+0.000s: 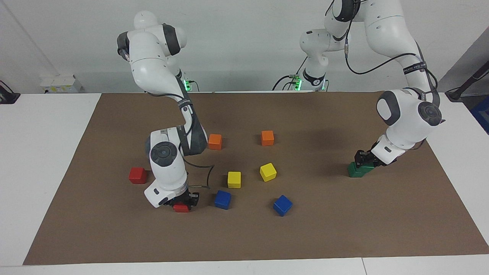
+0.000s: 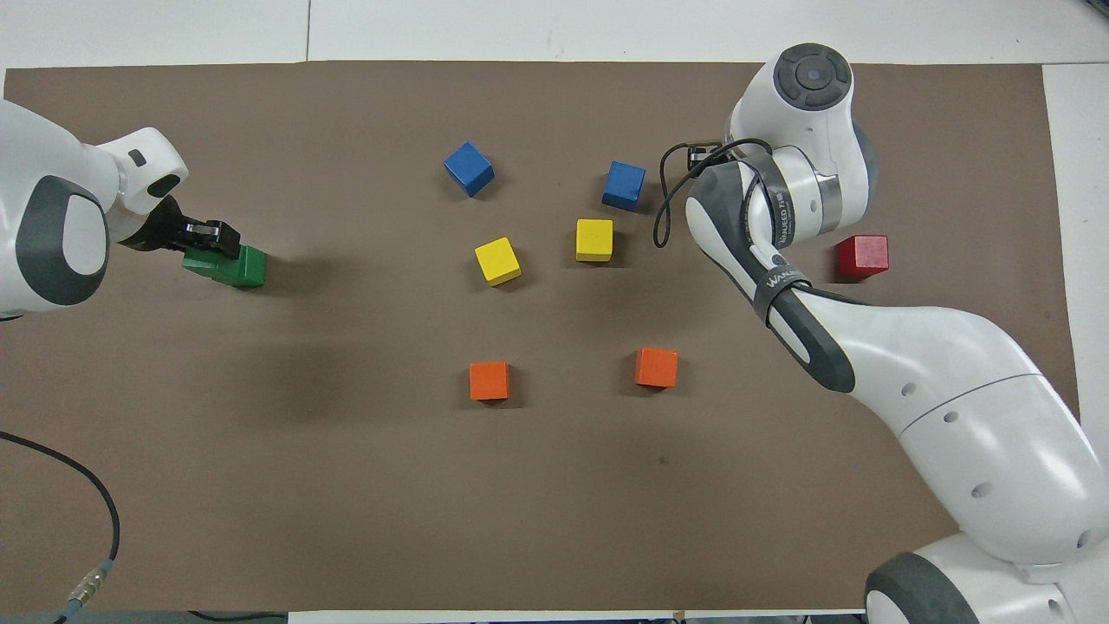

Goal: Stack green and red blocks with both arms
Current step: 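Reach and grasp the other red block with the right gripper, then stack red on red with the right gripper while the left gripper opens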

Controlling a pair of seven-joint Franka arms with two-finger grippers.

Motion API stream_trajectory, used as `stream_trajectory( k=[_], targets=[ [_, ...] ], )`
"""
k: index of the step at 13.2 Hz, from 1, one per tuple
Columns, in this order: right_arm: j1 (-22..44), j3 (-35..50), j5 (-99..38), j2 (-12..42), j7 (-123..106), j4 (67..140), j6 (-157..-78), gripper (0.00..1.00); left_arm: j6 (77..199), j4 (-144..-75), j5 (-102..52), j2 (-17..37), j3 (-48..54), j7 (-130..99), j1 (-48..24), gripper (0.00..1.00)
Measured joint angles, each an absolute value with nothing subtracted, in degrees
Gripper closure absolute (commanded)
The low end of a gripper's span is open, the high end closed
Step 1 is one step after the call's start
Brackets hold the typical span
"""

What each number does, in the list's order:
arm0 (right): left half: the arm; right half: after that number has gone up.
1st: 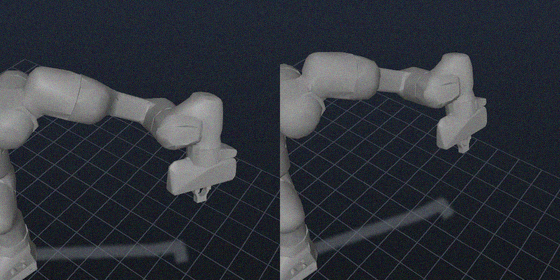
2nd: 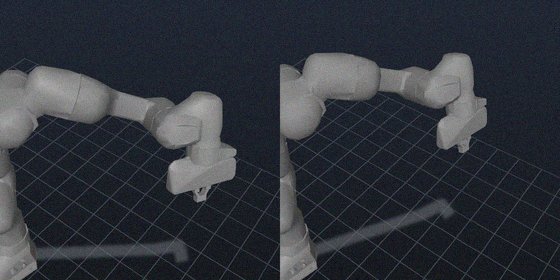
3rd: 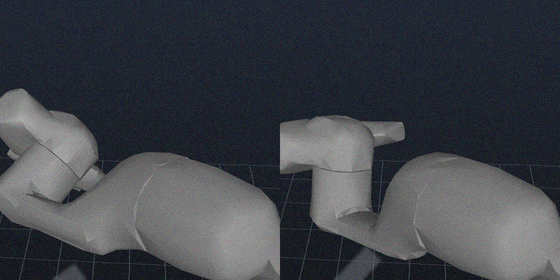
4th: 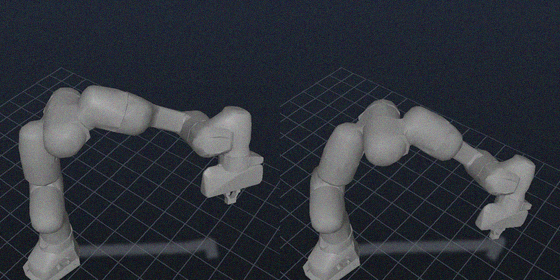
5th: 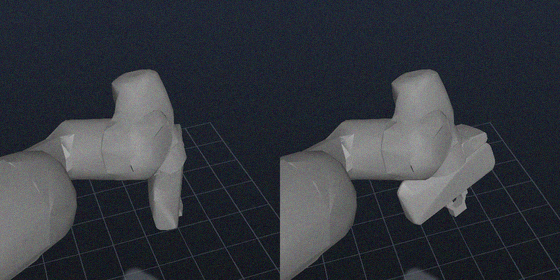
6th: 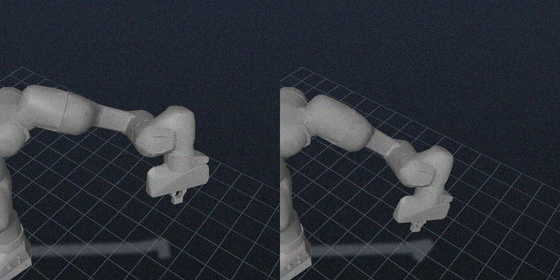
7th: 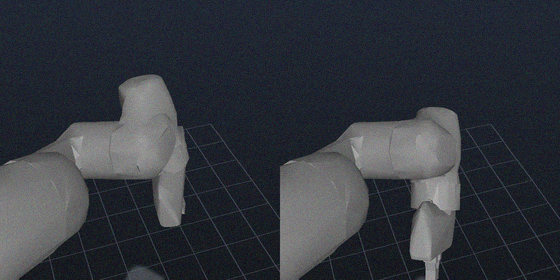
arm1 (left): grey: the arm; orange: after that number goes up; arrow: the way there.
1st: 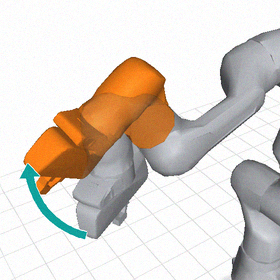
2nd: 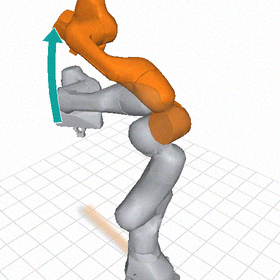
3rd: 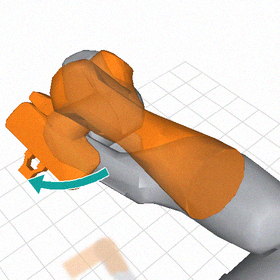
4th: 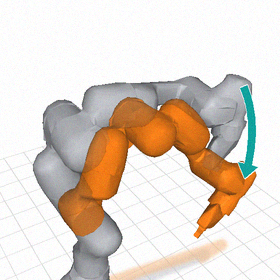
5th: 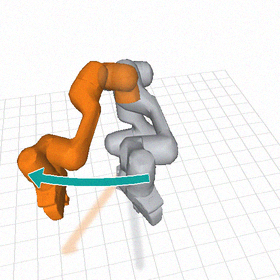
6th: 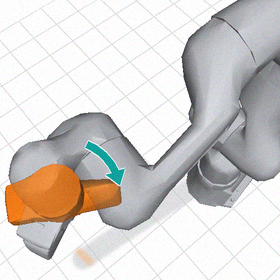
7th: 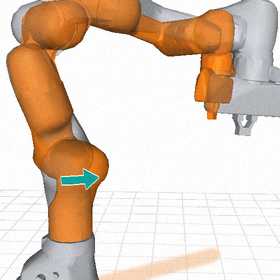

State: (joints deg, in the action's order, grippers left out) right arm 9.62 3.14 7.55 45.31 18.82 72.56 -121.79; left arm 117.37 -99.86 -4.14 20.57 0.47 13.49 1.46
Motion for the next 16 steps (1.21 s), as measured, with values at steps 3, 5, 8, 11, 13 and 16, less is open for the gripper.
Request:
stream_trajectory(
  k=[3,5,8,11,13,16],
  targets=[
    [9.4,3.1,7.5,45.1,18.4,72.5,-120.9,1.00,118.4,-101.5,-4.1,20.0,0.5,13.4,1.4,0.00],
    [8.0,3.0,7.5,43.4,14.3,72.4,-116.4,1.00,119.6,-102.4,-4.1,19.7,0.5,13.3,1.4,0.00],
    [3.5,3.1,7.4,37.5,6.4,74.4,-110.7,1.00,119.8,-102.5,-4.1,18.9,0.5,13.0,1.4,0.00],
    [-0.8,3.1,5.2,30.5,4.2,82.6,-110.2,1.00,117.5,-102.4,-2.7,15.2,0.5,12.9,1.4,0.00],
    [-3.0,3.1,3.0,27.6,4.0,87.5,-110.3,1.00,113.1,-101.7,-1.7,11.9,0.5,12.9,1.3,0.00],
    [-4.9,3.1,2.5,25.6,2.3,92.9,-113.8,1.00,101.5,-96.1,-1.5,9.2,0.8,12.9,1.2,0.00]
  ],
)
